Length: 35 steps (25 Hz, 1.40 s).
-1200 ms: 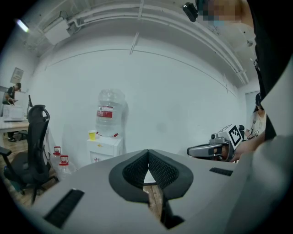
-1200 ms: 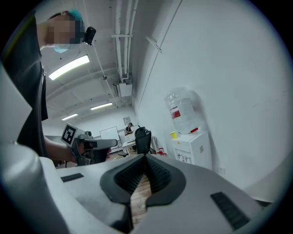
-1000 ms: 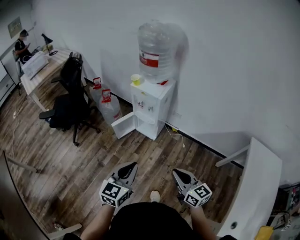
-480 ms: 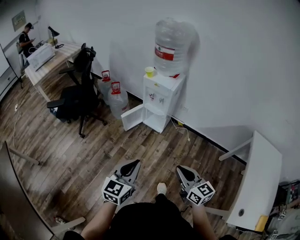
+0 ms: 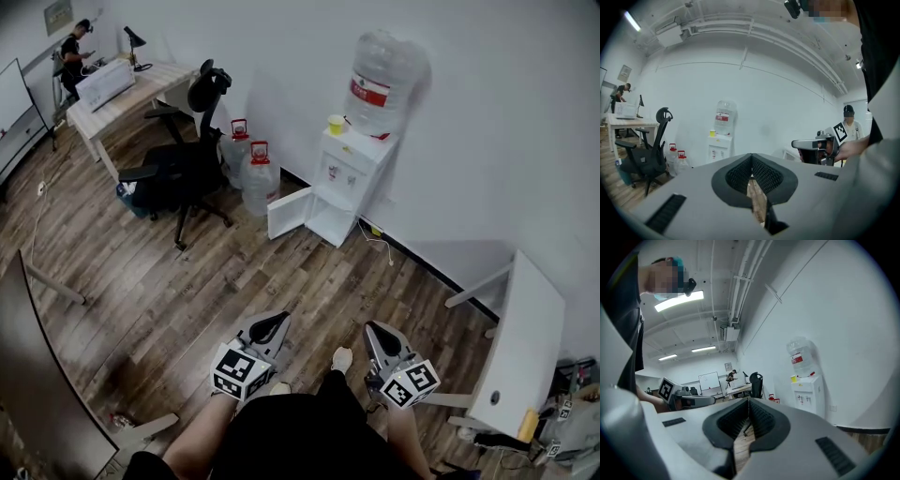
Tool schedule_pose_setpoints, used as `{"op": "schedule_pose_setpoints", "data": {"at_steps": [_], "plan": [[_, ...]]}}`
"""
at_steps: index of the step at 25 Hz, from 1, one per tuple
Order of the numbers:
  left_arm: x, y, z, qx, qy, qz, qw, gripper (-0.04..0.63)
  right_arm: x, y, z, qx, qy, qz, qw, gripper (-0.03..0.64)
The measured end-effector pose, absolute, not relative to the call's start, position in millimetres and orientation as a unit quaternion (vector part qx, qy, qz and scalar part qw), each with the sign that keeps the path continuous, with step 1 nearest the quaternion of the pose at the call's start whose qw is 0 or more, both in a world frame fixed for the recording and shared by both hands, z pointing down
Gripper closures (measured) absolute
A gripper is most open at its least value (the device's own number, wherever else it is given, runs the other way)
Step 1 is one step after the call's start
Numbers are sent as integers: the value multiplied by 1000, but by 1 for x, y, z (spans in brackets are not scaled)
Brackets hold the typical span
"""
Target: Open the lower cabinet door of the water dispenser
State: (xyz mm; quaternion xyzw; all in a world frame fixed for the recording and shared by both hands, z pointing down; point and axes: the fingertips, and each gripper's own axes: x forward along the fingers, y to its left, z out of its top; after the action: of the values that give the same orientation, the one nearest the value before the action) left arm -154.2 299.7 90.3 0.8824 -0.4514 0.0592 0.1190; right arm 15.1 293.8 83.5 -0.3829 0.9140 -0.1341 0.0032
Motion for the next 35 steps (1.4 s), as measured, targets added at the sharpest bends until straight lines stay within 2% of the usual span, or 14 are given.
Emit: {"op": "schedule_pose_setpoints", "data": {"at_steps": [4, 11, 24, 35], "plan": [[-158, 315, 93, 889, -438, 47, 129, 581, 14, 323, 76, -400, 907, -130, 9, 591], [-117, 313, 86, 903, -409, 47, 124, 581, 51, 341, 69, -424, 894, -143, 35, 591], [-63, 313, 72, 888, -437, 60, 128, 581, 127, 347, 52, -440, 889, -127, 27, 594], [-37, 319, 64, 883, -450, 72, 114, 581, 153, 358, 66, -456, 878, -141, 33, 594]]}}
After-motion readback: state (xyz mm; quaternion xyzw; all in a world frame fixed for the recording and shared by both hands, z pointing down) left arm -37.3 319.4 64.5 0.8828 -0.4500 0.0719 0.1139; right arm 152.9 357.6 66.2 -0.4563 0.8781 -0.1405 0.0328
